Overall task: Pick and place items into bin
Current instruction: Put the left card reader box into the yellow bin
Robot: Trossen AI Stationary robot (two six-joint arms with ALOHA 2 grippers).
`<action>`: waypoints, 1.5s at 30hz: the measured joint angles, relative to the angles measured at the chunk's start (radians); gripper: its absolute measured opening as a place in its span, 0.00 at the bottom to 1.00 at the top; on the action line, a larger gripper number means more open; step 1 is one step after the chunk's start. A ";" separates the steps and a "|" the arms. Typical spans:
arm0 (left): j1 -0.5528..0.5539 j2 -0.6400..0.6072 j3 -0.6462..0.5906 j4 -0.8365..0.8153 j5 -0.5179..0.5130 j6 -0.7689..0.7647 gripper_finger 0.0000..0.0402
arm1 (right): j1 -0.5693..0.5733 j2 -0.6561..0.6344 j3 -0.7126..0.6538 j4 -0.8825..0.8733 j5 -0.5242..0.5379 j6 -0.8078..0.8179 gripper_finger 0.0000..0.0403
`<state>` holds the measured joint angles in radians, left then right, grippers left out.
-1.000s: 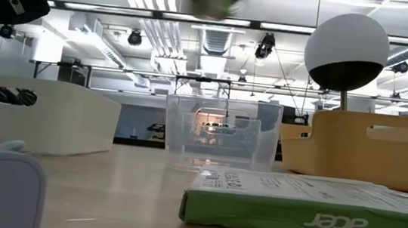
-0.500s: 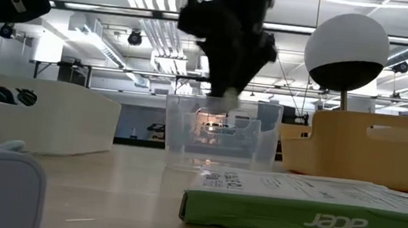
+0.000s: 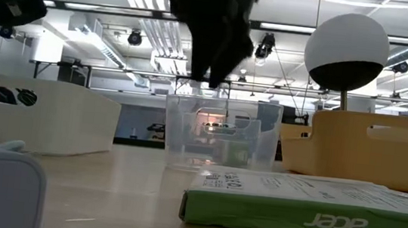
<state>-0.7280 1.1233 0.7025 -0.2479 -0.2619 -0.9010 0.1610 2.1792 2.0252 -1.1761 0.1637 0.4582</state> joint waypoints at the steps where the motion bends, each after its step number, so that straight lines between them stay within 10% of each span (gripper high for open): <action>1: -0.004 0.000 0.000 -0.021 0.028 0.000 0.43 | 0.015 -0.001 0.028 0.001 0.018 -0.014 0.81; 9: -0.042 0.011 0.006 -0.161 0.311 -0.140 0.41 | 0.166 0.036 0.179 0.116 0.046 0.021 0.77; 26: -0.230 0.160 -0.148 0.082 0.089 -0.902 0.05 | 0.256 0.251 0.246 0.466 -0.088 0.651 0.47; 45: -0.255 0.326 -0.147 0.091 0.117 -0.944 0.01 | 0.310 0.422 0.246 0.791 -0.114 1.025 0.03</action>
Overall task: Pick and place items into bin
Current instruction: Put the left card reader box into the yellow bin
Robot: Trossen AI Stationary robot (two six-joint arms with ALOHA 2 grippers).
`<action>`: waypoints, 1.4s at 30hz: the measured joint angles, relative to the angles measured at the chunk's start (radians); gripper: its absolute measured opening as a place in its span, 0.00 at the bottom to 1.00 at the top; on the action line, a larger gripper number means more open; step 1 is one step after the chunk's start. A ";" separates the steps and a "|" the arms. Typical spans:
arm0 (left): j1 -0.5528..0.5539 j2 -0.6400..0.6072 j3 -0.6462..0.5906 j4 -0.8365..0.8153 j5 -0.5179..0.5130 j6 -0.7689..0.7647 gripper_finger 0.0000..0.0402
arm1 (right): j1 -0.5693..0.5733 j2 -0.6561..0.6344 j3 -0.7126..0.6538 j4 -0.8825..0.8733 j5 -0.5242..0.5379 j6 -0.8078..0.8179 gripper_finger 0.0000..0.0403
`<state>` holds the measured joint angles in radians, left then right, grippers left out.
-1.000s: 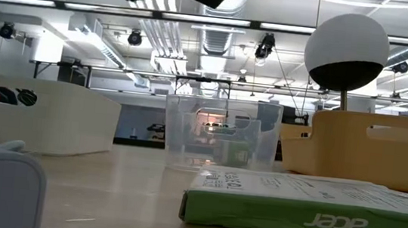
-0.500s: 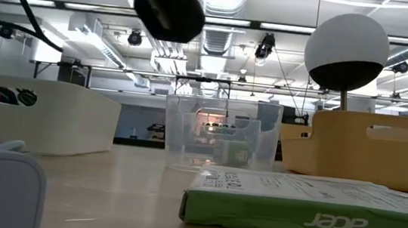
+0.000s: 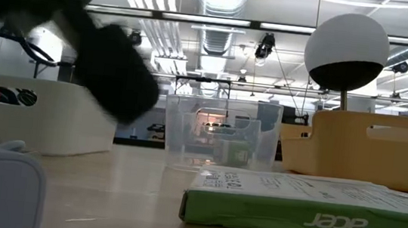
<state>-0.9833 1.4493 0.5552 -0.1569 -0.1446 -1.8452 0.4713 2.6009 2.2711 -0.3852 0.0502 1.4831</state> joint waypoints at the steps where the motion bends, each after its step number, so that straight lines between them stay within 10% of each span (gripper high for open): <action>1: 0.000 0.000 0.000 0.000 0.000 0.003 0.01 | 0.000 0.010 0.000 0.007 -0.002 0.007 0.03; 42: 0.060 -0.018 0.005 0.428 -0.262 0.292 0.01 | -0.069 0.077 0.002 -0.090 -0.044 -0.073 0.03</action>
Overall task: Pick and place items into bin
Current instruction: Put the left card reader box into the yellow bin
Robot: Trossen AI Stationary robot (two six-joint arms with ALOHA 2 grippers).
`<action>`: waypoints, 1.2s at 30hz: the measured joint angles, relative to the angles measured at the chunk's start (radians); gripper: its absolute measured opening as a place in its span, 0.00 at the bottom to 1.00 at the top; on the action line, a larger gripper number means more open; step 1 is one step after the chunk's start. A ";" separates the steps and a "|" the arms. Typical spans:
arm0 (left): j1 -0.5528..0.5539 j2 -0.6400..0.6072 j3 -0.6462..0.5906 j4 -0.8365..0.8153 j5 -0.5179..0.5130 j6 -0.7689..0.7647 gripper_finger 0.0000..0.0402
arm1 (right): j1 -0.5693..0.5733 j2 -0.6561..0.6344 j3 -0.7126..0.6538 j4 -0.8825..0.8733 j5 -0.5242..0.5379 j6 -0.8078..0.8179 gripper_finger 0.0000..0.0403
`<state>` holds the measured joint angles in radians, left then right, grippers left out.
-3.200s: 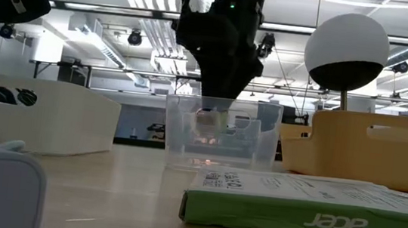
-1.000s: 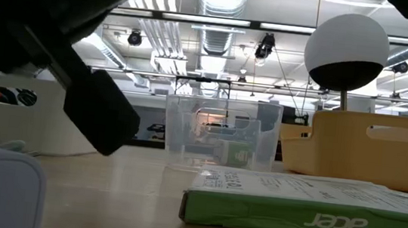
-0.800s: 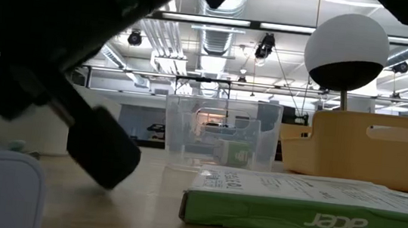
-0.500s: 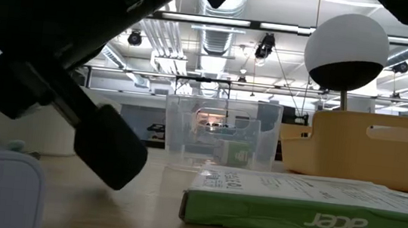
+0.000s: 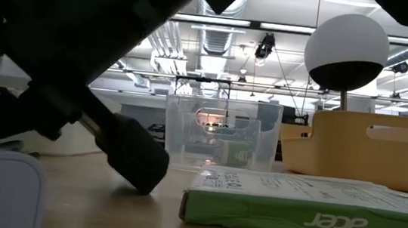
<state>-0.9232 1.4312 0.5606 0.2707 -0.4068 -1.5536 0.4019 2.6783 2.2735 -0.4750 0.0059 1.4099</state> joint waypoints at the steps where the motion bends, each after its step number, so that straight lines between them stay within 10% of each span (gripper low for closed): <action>1: 0.007 0.012 -0.005 0.003 0.006 0.000 0.01 | 0.000 0.000 0.000 0.000 0.001 0.000 0.03; 36: 0.020 0.099 0.008 -0.117 0.219 -0.038 0.15 | 0.009 -0.074 -0.004 -0.068 0.098 -0.059 0.03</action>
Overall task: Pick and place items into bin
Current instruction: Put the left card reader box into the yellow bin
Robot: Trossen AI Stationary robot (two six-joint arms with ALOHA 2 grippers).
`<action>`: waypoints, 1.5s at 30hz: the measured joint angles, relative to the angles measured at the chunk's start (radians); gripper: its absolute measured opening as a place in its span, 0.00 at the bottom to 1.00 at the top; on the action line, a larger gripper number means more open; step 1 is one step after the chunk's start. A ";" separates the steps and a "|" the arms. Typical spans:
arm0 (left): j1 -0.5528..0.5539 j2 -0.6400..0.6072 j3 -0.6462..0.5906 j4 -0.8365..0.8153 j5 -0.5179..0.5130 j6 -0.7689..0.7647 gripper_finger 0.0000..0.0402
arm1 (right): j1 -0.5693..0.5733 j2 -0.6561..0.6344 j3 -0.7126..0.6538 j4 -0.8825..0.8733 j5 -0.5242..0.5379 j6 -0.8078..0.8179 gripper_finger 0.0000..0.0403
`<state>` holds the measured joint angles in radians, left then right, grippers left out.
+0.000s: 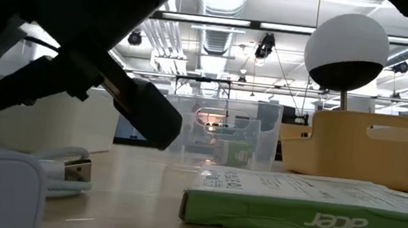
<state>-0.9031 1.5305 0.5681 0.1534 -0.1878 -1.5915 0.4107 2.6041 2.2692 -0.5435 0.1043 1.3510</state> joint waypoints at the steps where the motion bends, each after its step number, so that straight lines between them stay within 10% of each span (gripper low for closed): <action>1: -0.001 0.017 0.003 0.016 0.015 0.001 0.15 | 0.000 0.000 0.000 -0.001 0.000 0.000 0.03; 6: -0.002 0.010 0.028 0.026 0.048 0.039 0.15 | 0.001 0.000 0.001 0.000 0.000 0.003 0.03; 15: -0.006 -0.190 0.085 -0.435 -0.032 0.105 0.15 | 0.001 0.000 0.001 0.008 -0.054 -0.020 0.03; 45: -0.128 0.055 0.113 -0.208 0.117 -0.053 0.15 | 0.003 -0.002 0.001 0.054 -0.166 -0.080 0.07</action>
<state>-1.0312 1.5851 0.6811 -0.0546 -0.0706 -1.6448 0.4132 2.6026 2.2704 -0.4897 -0.0616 1.2711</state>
